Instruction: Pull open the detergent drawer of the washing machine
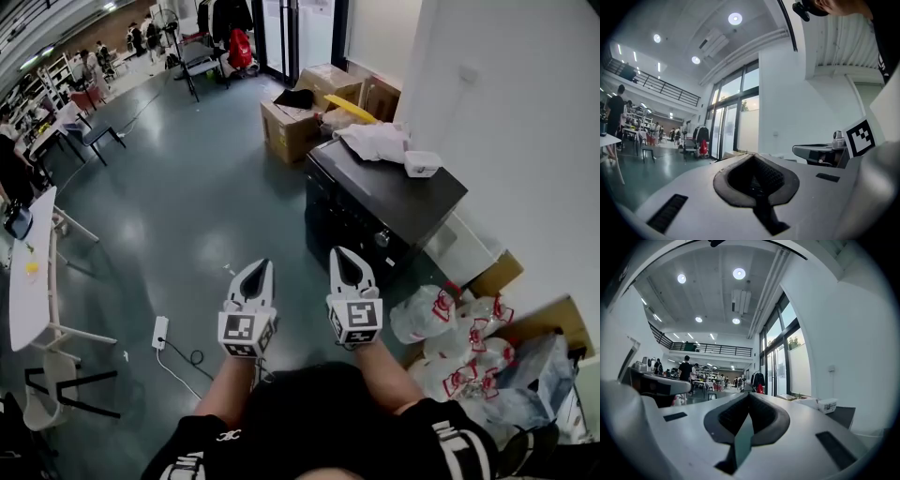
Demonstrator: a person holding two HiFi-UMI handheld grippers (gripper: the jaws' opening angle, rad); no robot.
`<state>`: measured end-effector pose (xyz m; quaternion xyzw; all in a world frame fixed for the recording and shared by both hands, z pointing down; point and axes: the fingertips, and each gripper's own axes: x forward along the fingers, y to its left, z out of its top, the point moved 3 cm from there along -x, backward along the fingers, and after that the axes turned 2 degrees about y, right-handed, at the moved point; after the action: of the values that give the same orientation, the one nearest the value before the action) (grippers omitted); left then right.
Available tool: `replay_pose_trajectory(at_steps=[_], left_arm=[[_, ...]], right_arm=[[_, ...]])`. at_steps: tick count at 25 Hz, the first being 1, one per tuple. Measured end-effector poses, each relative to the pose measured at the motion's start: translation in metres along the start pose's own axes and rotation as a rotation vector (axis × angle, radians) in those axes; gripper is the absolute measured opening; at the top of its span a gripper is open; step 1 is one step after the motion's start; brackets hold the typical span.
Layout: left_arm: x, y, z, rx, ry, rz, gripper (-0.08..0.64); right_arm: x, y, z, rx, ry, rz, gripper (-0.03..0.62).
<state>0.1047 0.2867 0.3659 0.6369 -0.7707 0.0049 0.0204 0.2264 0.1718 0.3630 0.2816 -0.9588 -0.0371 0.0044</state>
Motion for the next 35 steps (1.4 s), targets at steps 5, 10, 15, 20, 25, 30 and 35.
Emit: replay_pose_trajectory(at_steps=[5, 10, 15, 20, 25, 30, 35], left_arm=[[-0.003, 0.008, -0.001, 0.008, -0.004, -0.024, 0.0], [-0.002, 0.009, -0.008, 0.02, 0.009, -0.05, 0.001], [0.016, 0.014, -0.012, 0.029, 0.01, -0.059, 0.0], [0.046, 0.029, -0.019, 0.041, 0.008, -0.048, 0.0], [0.101, 0.047, -0.019, 0.045, 0.012, -0.043, 0.0], [0.173, 0.057, -0.008, 0.055, 0.0, -0.037, 0.0], [0.246, 0.068, 0.002, 0.056, 0.004, -0.026, 0.0]], right_arm=[[-0.003, 0.004, -0.002, 0.039, -0.009, -0.038, 0.003], [-0.006, 0.006, -0.009, 0.037, -0.007, -0.067, 0.003], [0.008, -0.005, -0.014, 0.041, -0.016, -0.096, 0.003], [0.039, -0.022, -0.021, 0.044, -0.022, -0.099, 0.003], [0.092, -0.05, -0.023, 0.053, -0.032, -0.09, 0.003], [0.153, -0.092, -0.015, 0.048, -0.055, -0.074, 0.003], [0.217, -0.137, -0.012, 0.058, -0.053, -0.049, 0.003]])
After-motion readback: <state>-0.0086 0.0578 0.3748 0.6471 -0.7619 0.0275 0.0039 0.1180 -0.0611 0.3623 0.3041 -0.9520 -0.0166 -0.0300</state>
